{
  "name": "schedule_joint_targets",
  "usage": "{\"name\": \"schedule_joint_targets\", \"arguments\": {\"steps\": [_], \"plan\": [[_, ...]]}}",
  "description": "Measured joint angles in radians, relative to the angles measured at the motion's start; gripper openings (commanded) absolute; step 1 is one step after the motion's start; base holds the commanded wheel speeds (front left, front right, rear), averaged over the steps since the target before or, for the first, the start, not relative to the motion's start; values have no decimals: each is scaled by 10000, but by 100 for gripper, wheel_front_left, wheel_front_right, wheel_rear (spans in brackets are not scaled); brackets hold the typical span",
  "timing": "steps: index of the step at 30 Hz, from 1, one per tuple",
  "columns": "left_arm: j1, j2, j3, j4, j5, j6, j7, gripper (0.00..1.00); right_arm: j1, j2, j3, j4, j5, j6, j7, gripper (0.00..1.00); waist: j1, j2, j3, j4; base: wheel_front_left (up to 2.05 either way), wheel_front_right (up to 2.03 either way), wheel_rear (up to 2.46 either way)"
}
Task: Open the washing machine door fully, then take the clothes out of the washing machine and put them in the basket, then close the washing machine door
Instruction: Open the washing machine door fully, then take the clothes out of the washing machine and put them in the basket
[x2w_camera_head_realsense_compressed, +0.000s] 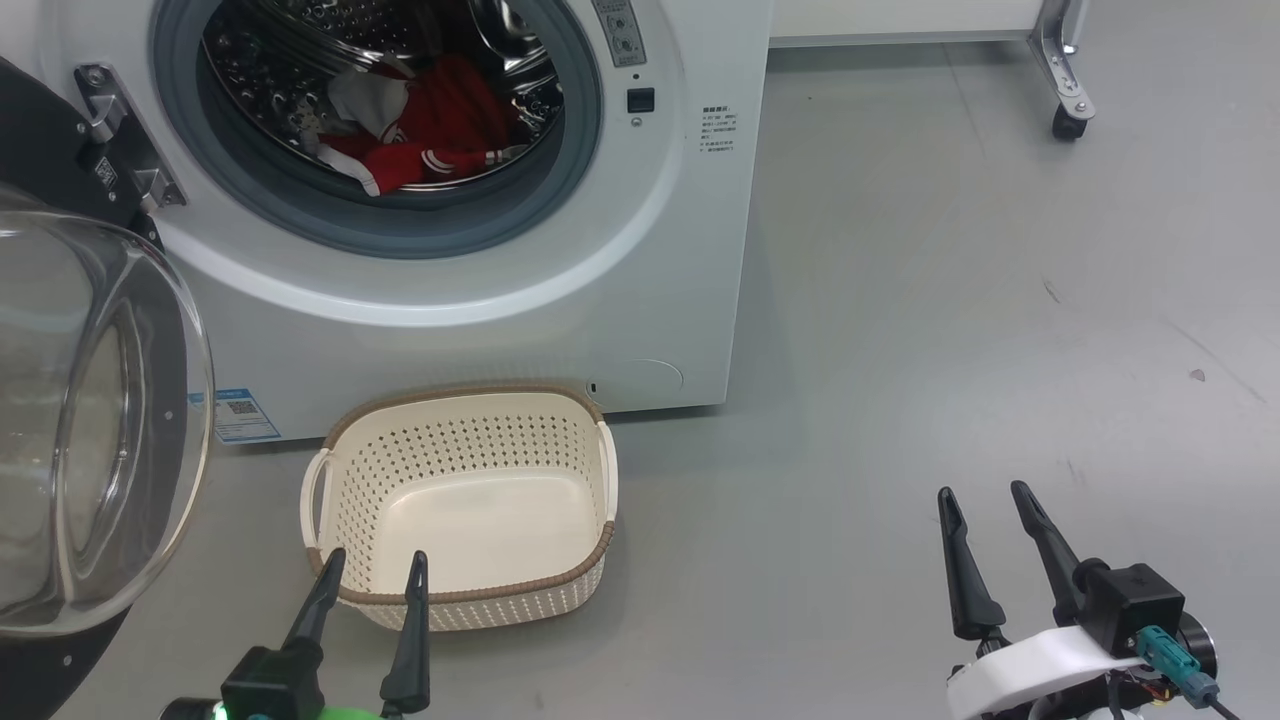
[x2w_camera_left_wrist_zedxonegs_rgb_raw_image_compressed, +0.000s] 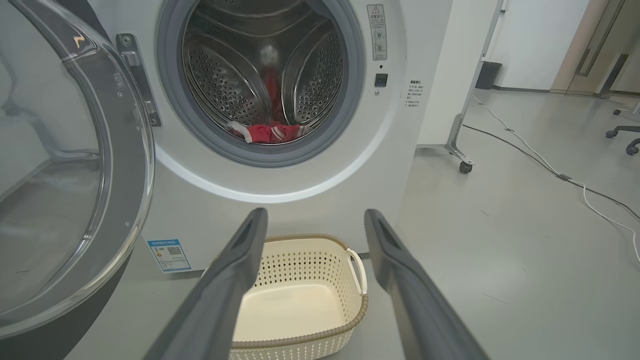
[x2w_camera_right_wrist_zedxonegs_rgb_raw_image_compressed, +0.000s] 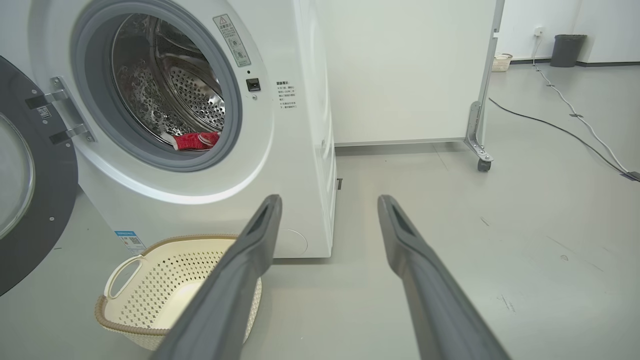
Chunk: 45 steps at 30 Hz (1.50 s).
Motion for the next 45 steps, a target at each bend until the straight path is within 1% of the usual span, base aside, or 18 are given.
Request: {"name": "schedule_joint_targets", "arguments": {"steps": [4,30,45], "plan": [[0,0,-2,-75,0,0,82,100,39,0,2,-27,8,-84,0,100,0,0,-2,-12,0,0,0],[18,0,-21,-209,245,119,309,100,49,2,63,-138,25,-96,0,100,0,0,-3,-105,2,-2,0],[20,-10,-4,-268,336,165,322,100,55,4,81,-142,96,-96,0,100,0,0,-15,-123,50,-50,0]]}}
